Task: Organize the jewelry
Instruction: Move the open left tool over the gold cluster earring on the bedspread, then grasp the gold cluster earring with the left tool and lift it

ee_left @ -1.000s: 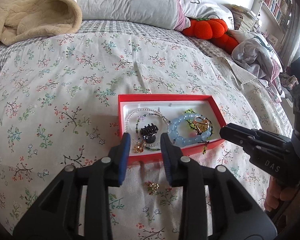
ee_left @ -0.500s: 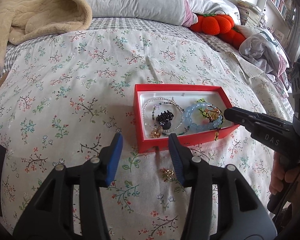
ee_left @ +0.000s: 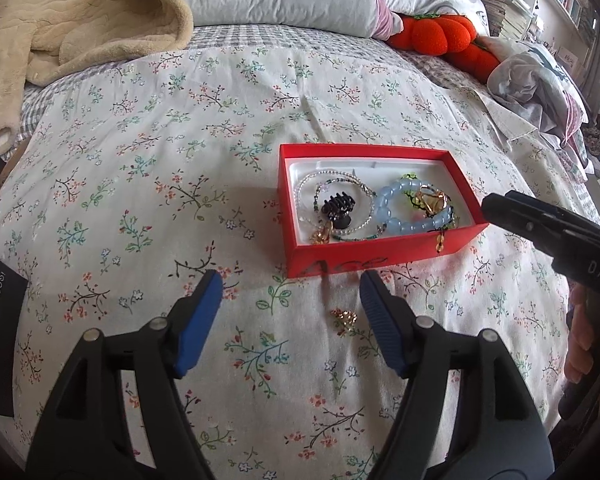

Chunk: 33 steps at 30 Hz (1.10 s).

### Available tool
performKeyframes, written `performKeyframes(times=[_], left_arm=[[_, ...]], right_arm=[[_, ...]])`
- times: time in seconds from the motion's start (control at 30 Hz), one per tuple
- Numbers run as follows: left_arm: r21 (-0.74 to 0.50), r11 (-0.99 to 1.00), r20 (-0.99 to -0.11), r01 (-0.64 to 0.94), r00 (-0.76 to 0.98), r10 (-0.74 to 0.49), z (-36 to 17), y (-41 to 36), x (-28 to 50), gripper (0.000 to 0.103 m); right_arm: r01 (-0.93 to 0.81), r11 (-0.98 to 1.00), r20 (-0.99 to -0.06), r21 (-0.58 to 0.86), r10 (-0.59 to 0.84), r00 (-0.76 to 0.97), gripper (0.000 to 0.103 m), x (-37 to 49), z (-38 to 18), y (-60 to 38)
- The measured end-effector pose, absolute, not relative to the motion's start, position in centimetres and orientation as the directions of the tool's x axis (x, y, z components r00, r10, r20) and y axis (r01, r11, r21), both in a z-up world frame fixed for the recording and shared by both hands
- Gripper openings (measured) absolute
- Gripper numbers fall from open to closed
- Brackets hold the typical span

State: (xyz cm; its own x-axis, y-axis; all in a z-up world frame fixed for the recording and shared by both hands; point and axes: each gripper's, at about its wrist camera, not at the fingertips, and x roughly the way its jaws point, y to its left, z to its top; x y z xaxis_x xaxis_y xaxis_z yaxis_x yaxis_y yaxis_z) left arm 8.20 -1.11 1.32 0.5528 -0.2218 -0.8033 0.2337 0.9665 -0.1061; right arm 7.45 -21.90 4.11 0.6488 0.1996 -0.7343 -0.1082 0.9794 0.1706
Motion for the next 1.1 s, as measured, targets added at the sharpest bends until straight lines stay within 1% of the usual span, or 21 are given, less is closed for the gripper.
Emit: performKeyframes(times=[0.07,0.17,0.37,0.53,0.6,0.77,0.93,1.1], left_arm=[[-0.101,0.969,-0.816,0.224,0.538,-0.21,1.0,-1.0,8.0,0.075],[-0.11,0.969,-0.843,0.221,0.496,-0.209,0.1,-0.8,7.8,0.076],[-0.217,0.957,-0.882,0.192,0.381,-0.276,-2.1,-0.3,7.4,0.074],[-0.235,0.944,-0.884,0.231,0.353,-0.306,-3.3,-1.2,6.9,0.053],[-0.245,0.927,-0.877,0.283,0.344,-0.337,-3.7,-1.9,6.6,0.048],[-0.164,0.908,-0.874,0.386,0.369,-0.315,-4.9,-3.6,6.2,0.04],[-0.142,0.887,-0.863,0.44,0.384,-0.328,-5.2,-4.4,6.3,0.03],[-0.125,0.877,-0.862,0.464,0.387,-0.328,-5.2,-5.1,6.8,0.023]], right_arm=[[-0.103,0.98,-0.74,0.167,0.194,0.644,0.07,7.0,4.1,-21.9],[-0.091,0.983,-0.759,0.156,0.179,0.626,0.072,6.4,3.7,-22.0],[-0.036,0.992,-0.834,0.121,0.121,0.539,0.072,5.2,0.8,-22.2],[-0.047,0.996,-0.871,0.072,0.086,0.484,0.072,4.4,-1.6,-22.1],[-0.068,0.996,-0.877,0.056,0.082,0.474,0.072,4.1,-2.3,-22.1],[-0.109,0.993,-0.882,0.034,0.081,0.464,0.072,3.5,-3.3,-22.9],[-0.135,0.991,-0.874,0.011,0.075,0.479,0.072,2.8,-3.7,-24.4],[-0.156,0.988,-0.87,0.019,0.093,0.483,0.072,2.5,-4.0,-25.4]])
